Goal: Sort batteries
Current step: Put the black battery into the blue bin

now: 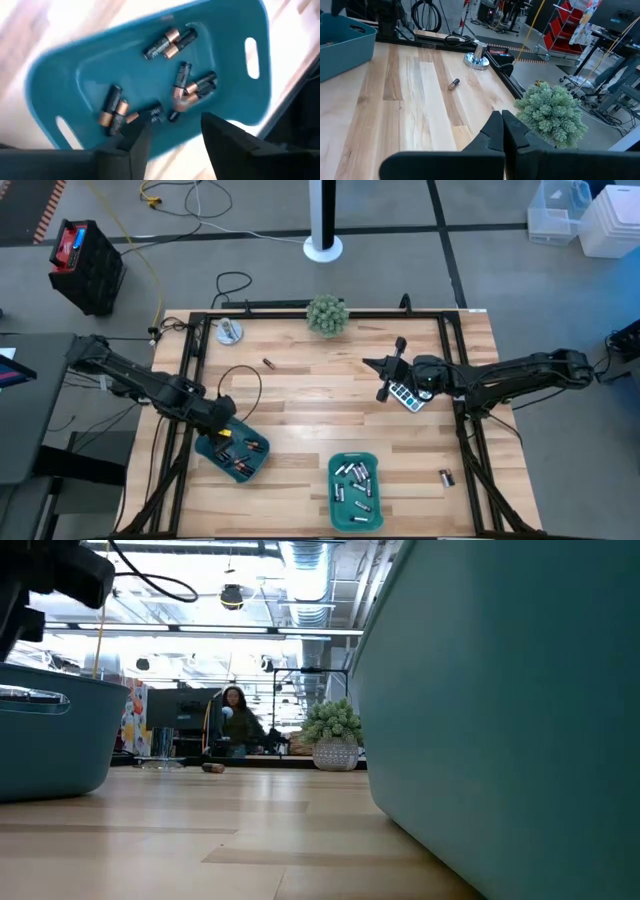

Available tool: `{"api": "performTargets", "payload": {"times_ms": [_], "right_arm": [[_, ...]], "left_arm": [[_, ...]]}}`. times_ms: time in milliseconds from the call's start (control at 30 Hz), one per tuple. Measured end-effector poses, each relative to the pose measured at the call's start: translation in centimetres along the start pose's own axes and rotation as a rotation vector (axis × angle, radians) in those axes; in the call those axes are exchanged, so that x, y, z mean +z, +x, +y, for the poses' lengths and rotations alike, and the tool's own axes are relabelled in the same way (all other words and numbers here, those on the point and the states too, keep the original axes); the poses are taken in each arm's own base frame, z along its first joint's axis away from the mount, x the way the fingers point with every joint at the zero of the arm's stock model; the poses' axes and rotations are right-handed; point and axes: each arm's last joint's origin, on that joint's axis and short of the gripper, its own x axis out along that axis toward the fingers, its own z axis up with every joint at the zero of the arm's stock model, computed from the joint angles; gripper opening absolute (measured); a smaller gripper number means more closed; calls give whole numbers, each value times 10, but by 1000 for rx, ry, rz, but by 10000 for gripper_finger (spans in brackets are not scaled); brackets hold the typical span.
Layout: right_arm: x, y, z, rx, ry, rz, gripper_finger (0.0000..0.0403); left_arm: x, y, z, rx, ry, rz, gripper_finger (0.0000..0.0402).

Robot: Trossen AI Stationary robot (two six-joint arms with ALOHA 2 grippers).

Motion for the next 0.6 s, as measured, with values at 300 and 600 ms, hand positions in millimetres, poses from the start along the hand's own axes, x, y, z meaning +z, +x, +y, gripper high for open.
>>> {"api": "performTargets", "payload": {"times_ms": [300, 600], "right_arm": [[0, 0, 0, 2, -2, 3, 4], [8, -13, 5, 63, -25, 25, 4]], "left_arm": [[23, -1, 8, 118, 129, -214, 173], [64, -14, 4, 212, 297, -654, 173]]}}
